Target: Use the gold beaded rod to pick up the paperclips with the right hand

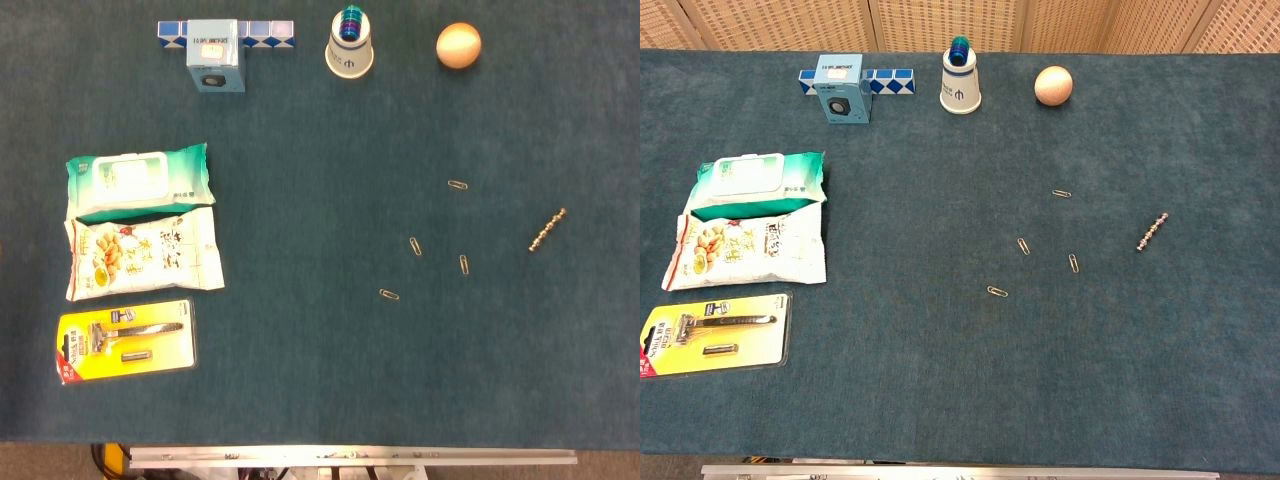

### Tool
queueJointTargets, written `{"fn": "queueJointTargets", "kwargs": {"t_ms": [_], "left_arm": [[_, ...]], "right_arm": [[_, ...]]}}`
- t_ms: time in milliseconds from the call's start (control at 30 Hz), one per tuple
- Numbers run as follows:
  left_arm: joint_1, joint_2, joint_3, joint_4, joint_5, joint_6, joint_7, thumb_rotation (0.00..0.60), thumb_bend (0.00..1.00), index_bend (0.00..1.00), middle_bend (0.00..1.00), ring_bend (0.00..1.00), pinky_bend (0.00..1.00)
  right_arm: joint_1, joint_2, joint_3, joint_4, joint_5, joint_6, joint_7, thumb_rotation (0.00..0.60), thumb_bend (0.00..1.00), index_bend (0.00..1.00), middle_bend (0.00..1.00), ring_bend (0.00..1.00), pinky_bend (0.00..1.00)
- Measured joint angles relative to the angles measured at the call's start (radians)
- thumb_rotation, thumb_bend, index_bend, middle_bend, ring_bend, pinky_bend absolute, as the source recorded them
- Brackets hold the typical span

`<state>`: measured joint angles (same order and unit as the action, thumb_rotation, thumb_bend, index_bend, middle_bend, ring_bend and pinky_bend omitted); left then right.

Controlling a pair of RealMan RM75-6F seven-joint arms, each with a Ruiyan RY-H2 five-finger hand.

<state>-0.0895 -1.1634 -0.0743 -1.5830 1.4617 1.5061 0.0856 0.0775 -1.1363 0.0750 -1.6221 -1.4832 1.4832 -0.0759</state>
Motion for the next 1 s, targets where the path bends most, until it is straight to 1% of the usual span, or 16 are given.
{"fn": "queueJointTargets", "kwargs": {"t_ms": [367,500,567,633,700,867,1000], "left_arm": [[-0.002,-0.006,0.005,0.015,-0.013,-0.017,0.0,0.6,0.36,0.45,0.42,0.31,0.5],[0.005,0.003,0.007,0.006,-0.01,-0.005,-0.007,0.6,0.36,0.45,0.42,0.31,0.5],[0.009,0.007,0.007,0.002,-0.007,0.006,-0.011,0.6,0.36,0.45,0.42,0.31,0.5],[0.015,0.012,0.007,-0.002,-0.003,0.017,-0.018,0.6,0.36,0.45,0.42,0.31,0.5],[0.019,0.017,0.008,-0.006,-0.002,0.021,-0.024,0.6,0.36,0.45,0.42,0.31,0.5],[0.024,0.027,0.011,-0.014,0.005,0.025,-0.029,0.6,0.36,0.45,0.42,0.31,0.5],[0.028,0.033,0.012,-0.023,0.009,0.032,-0.032,0.6,0.36,0.46,0.42,0.31,0.5]], "right_arm": [[0.009,0.0,0.006,0.002,0.0,-0.009,0.011,0.6,0.0,0.11,0.09,0.1,0.41],[0.017,-0.015,0.003,0.01,-0.012,-0.014,0.002,0.6,0.01,0.18,0.11,0.1,0.41],[0.02,-0.02,0.0,0.015,-0.026,-0.014,-0.002,0.6,0.02,0.23,0.12,0.1,0.38],[0.025,-0.028,-0.003,0.027,-0.048,-0.01,-0.005,0.6,0.07,0.29,0.13,0.1,0.34],[0.031,-0.032,-0.006,0.044,-0.066,-0.008,-0.012,0.6,0.1,0.32,0.13,0.1,0.31],[0.047,-0.02,-0.01,0.053,-0.076,-0.026,-0.065,0.6,0.13,0.36,0.13,0.09,0.27],[0.071,-0.009,-0.013,0.055,-0.075,-0.075,-0.115,0.6,0.13,0.39,0.13,0.08,0.25]]}}
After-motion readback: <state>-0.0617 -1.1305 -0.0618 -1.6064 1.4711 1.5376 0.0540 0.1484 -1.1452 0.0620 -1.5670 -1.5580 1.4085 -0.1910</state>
